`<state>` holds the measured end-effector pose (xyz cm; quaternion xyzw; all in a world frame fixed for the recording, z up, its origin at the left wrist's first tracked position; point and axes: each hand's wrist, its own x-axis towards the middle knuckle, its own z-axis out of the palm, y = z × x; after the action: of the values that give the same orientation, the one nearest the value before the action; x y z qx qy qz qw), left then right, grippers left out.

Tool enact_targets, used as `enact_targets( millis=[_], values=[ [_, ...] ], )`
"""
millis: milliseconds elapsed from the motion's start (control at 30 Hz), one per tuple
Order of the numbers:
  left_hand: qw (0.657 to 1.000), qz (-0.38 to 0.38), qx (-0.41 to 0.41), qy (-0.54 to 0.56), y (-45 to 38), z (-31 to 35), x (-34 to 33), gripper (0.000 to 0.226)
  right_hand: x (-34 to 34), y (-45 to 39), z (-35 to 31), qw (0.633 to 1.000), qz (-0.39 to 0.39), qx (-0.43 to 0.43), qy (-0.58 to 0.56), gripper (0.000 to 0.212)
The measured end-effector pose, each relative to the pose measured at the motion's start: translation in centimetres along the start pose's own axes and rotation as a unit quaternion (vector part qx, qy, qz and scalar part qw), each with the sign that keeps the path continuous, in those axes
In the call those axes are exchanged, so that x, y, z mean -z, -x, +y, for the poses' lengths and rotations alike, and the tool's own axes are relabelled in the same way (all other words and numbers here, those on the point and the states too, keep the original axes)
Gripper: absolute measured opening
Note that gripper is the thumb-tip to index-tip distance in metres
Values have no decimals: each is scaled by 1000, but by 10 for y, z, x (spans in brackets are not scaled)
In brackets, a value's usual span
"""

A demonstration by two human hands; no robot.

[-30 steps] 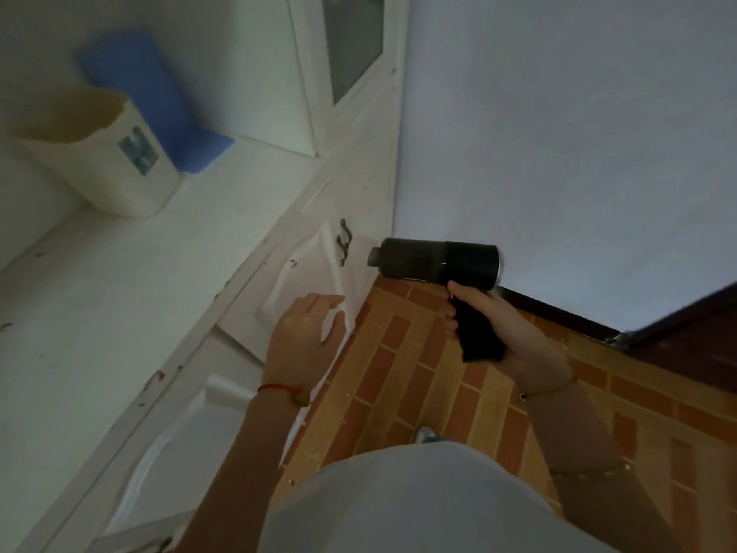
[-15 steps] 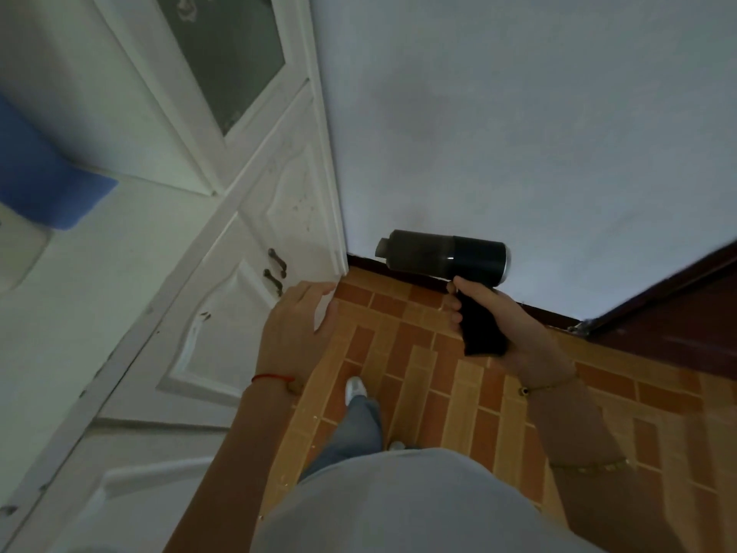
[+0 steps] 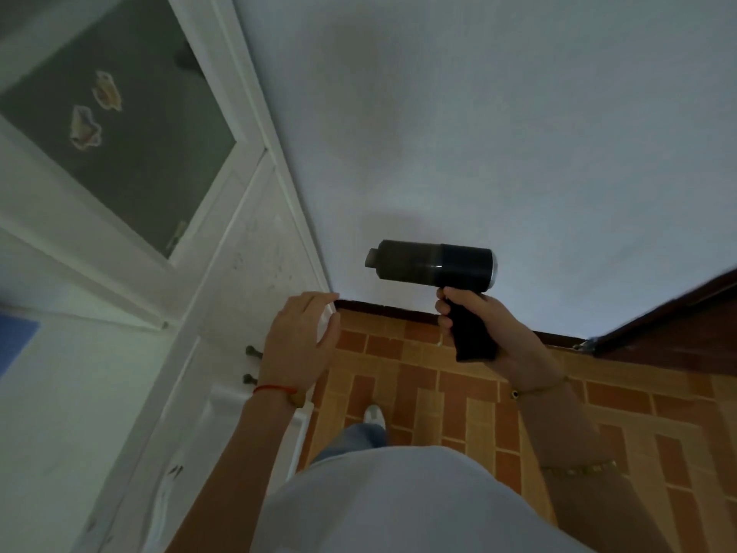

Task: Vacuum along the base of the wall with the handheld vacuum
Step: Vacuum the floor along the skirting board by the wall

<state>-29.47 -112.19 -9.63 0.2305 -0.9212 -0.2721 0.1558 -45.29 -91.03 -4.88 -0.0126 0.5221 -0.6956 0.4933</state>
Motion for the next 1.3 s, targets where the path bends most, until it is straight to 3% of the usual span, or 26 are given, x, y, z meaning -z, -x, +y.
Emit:
enact_targets(
  millis=[133,467,900,1100,1300],
  values=[
    [999,-22,-19,-14,-37,-9,2,44,-6,-28,-13,1000,9,5,-26,24],
    [999,-40,-11,-5,-85,-4,-12,29,5,-60,-39,998,13,-8,-61,25],
    [1000,-19,-9,-2,-108,8,-38,27,30,-87,-61,999,13,-27,-31,6],
    [1000,-13,-9,-6,-116,0,-52,27,37,-100,-63,999,17,-43,-26,34],
    [999,-9,-15,-28,-129,-28,-79,30,50,-134,-52,997,59,-41,18,47]
  ],
)
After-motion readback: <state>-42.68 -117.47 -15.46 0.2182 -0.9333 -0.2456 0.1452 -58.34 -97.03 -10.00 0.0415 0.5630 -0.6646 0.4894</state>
